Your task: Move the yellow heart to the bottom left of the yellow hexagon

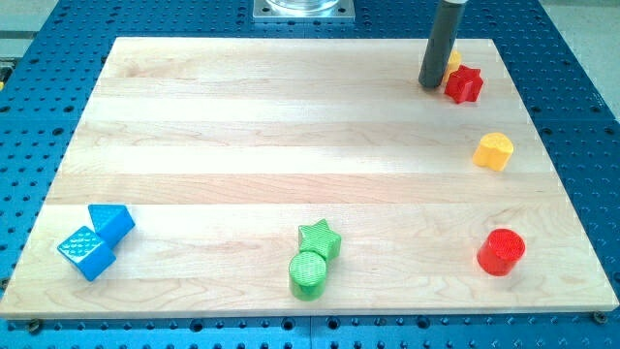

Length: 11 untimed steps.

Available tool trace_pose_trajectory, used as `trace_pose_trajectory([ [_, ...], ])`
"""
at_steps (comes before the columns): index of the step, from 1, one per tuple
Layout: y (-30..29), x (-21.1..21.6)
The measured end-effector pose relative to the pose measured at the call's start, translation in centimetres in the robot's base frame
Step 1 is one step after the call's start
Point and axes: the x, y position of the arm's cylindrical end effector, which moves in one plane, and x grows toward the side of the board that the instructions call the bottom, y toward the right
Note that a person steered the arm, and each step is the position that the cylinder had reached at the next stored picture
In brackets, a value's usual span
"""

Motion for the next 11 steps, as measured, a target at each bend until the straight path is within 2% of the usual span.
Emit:
trace_pose_trajectory([
  [1, 1.6, -2.8],
  [2, 1.4, -3.1],
  [3, 0.1, -5.4],
  [4, 0.1, -4.6],
  [6, -0.3, 7.2],
  [7, -0.2, 7.6],
  [8, 7.0, 11.4],
  [9, 11.4, 17.3],
  [10, 5.0, 18.8],
  [11, -0.4, 14.9],
])
